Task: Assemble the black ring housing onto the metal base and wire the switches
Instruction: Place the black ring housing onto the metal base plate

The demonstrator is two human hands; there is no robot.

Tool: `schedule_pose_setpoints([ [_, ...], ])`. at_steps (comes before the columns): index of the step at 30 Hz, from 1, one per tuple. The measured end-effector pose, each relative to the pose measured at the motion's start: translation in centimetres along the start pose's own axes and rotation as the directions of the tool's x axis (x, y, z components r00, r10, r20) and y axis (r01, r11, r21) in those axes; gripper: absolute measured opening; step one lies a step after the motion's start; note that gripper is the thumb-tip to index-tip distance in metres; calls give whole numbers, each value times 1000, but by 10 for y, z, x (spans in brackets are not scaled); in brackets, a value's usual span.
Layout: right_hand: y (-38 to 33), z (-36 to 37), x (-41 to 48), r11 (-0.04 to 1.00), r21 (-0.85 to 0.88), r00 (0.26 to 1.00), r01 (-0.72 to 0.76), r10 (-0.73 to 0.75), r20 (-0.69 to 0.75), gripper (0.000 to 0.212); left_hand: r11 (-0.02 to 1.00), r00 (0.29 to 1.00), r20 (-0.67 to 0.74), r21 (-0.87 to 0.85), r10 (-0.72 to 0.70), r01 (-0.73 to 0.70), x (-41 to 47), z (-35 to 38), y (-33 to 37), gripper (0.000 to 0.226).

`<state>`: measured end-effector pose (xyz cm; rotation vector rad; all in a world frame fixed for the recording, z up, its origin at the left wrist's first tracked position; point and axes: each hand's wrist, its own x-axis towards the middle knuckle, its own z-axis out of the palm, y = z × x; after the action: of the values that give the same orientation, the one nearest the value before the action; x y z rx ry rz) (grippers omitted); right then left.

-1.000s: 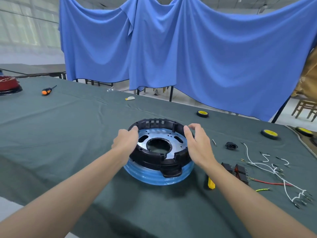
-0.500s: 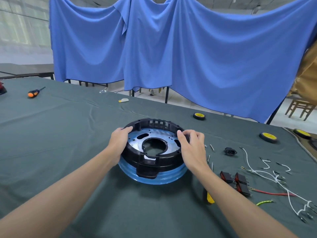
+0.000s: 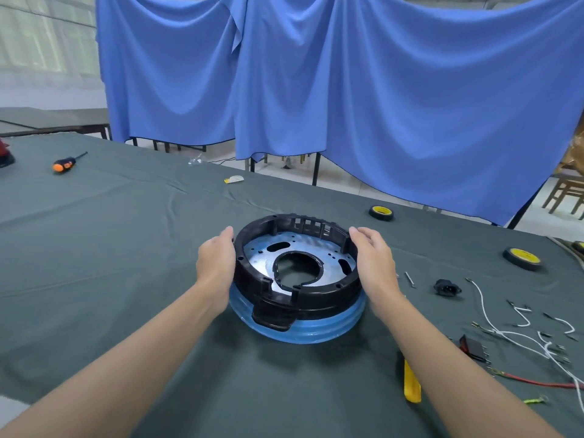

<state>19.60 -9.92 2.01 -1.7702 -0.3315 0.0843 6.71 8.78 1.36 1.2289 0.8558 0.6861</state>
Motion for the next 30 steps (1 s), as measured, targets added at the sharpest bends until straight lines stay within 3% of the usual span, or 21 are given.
schedule_pose_setpoints([
  [2, 1, 3, 2, 997, 64, 998, -53, 51, 30, 39, 999, 999, -3, 11, 38, -38, -10, 1, -10, 44],
  [5, 3, 7, 0, 989, 109, 994, -96, 90, 63, 43, 992, 993, 38, 59, 112, -114, -14, 7, -20, 34],
  [13, 4, -10, -11, 995, -40, 995, -91, 93, 36, 36, 998, 981, 194, 52, 28, -39, 8, -2, 1, 42],
  [15, 2, -12, -9, 987, -138, 997, -77, 78, 4, 38, 992, 990, 142, 118, 21, -38, 10, -3, 6, 54],
  [19, -2, -8, -3, 976, -217, 1000, 4, -8, -19, 41, 983, 996, -15, 163, 93, -89, 13, -4, 11, 40],
  [22, -6, -3, 1, 988, -152, 1000, -8, 13, 28, 46, 988, 999, 12, 146, 43, -45, 4, -4, 8, 33],
  [25, -6, 0, 0, 993, -111, 997, -41, 49, 65, 39, 994, 996, 82, 101, 37, -45, -8, -2, 4, 44],
  [30, -7, 0, -8, 991, -134, 999, -30, 27, -22, 24, 987, 990, 125, 133, 70, -87, -10, -1, 9, 42],
])
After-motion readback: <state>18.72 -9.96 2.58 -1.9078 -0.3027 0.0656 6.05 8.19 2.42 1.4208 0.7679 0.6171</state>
